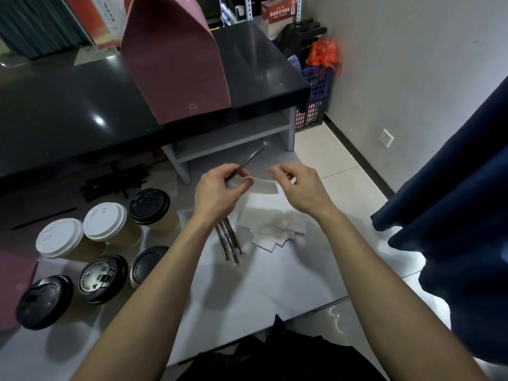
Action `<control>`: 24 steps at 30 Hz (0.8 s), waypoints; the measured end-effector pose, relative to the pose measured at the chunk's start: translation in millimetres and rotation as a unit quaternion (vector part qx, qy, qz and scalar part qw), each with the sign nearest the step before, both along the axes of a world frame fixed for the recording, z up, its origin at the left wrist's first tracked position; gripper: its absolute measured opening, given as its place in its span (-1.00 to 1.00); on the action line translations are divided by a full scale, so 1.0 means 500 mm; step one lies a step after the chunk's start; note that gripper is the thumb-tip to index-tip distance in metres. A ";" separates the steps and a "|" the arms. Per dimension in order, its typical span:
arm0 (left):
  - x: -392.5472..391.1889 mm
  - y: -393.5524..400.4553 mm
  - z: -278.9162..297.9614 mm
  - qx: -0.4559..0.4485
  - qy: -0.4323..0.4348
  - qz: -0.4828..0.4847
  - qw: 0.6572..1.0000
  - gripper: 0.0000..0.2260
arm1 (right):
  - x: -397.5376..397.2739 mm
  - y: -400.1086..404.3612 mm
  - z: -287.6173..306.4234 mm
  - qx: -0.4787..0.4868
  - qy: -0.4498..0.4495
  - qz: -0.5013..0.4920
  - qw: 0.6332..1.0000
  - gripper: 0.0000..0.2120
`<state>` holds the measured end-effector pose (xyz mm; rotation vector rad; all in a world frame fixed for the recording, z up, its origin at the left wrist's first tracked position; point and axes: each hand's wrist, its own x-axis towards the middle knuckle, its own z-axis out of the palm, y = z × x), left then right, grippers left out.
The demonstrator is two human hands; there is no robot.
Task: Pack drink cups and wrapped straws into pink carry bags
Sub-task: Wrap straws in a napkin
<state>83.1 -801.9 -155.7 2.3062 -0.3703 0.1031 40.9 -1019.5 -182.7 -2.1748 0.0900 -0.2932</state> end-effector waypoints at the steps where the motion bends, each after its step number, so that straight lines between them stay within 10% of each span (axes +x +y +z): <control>1: 0.002 0.009 -0.005 -0.004 0.002 0.028 1.000 -0.90 | -0.003 -0.005 -0.015 -0.018 0.005 -0.031 0.999 -0.81; 8: 0.012 0.073 -0.023 -0.054 0.037 0.066 0.996 -0.91 | -0.034 0.017 -0.119 -0.220 0.194 0.064 0.954 -0.70; 19: 0.023 0.127 0.005 -0.061 0.076 -0.085 0.992 -0.82 | 0.010 -0.010 -0.042 0.046 0.071 -0.082 0.993 -0.85; 24: 0.019 0.095 0.040 -0.013 0.054 -0.117 0.992 -0.90 | 0.032 0.024 0.028 0.119 0.077 0.034 0.989 -0.89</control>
